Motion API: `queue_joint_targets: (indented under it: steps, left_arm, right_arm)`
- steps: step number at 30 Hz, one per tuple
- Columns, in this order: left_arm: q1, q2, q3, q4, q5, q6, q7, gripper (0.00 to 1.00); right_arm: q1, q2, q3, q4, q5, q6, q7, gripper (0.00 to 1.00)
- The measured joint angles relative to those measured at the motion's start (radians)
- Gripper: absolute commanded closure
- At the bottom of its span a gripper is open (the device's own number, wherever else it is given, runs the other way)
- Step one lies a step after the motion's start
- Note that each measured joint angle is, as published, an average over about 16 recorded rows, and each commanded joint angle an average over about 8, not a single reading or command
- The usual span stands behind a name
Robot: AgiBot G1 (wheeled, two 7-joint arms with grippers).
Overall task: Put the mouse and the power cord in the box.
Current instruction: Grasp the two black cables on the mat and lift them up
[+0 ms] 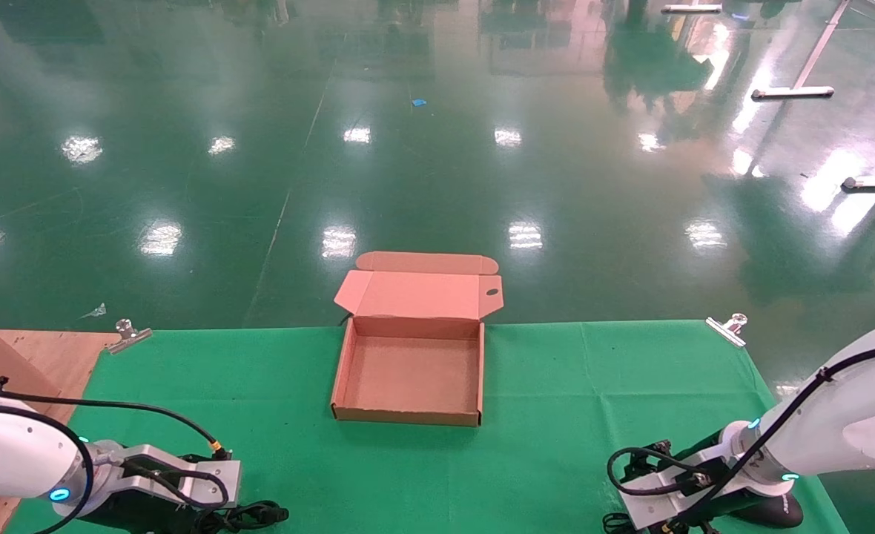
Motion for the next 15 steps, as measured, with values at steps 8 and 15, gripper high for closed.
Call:
queue_joint_targets:
  steps: [8,15]
  left_arm:
    - [0.002,-0.002,-0.001,0.014,-0.001,0.002,0.007,1.0]
    - [0.003,-0.005,0.001,0.021,0.001,0.017,0.012,1.0]
  right_arm:
    - [0.005,-0.004,0.004,-0.018,0.006,-0.009,-0.013,1.0]
    - [0.007,-0.006,0.006,-0.029,0.009,-0.021,-0.02,1.0]
